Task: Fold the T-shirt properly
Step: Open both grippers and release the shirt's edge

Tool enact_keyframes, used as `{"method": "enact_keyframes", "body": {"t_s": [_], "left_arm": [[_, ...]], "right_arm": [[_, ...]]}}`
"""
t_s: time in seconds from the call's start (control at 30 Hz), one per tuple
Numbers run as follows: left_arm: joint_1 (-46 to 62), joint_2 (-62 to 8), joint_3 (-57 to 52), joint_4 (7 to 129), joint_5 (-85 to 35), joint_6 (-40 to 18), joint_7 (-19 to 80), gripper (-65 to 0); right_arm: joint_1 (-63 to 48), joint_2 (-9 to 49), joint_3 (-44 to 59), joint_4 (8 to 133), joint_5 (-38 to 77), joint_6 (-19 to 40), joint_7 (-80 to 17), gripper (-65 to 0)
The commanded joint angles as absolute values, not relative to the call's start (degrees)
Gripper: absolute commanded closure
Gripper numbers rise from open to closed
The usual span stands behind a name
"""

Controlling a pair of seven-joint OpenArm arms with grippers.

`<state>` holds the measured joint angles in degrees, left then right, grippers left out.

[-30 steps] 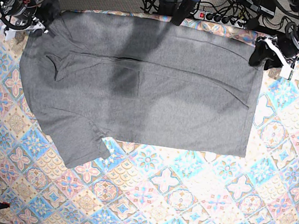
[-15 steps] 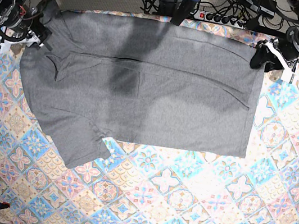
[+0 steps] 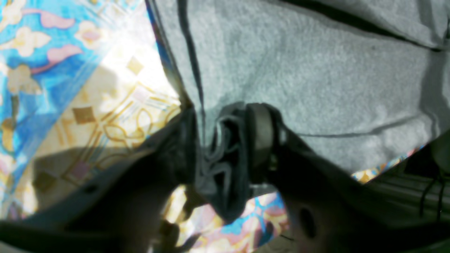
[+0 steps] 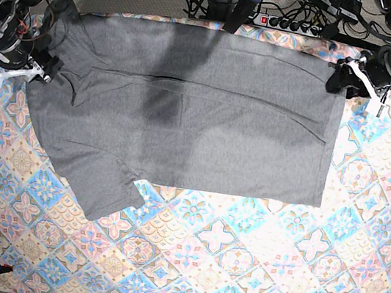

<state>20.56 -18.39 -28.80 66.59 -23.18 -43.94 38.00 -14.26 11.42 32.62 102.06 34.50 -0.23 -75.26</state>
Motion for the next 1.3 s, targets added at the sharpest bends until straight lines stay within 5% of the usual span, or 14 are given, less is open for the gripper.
{"method": "enact_keyframes", "body": {"t_s": [0.0,0.6,1.27], "left_arm": [[21.1,-19.4,-28.3,64.2,-4.7,-40.0,47.7,-36.4],[28.6,-19.8,-29.9,64.9,-5.2,-40.0,47.6,-37.8],[37.1,-11.7,-38.8,106.7,-4.7,-40.0,56.7,-37.8]], "right_arm": [[-13.8,12.4,32.7,102.9,34.9,0.0,-74.9,-27.5],[-13.8,12.4,32.7,102.9,34.9,0.0,-74.9,-27.5],[-13.8,12.2,28.6,103.0,34.9,0.0,-74.8,-27.5]]}}
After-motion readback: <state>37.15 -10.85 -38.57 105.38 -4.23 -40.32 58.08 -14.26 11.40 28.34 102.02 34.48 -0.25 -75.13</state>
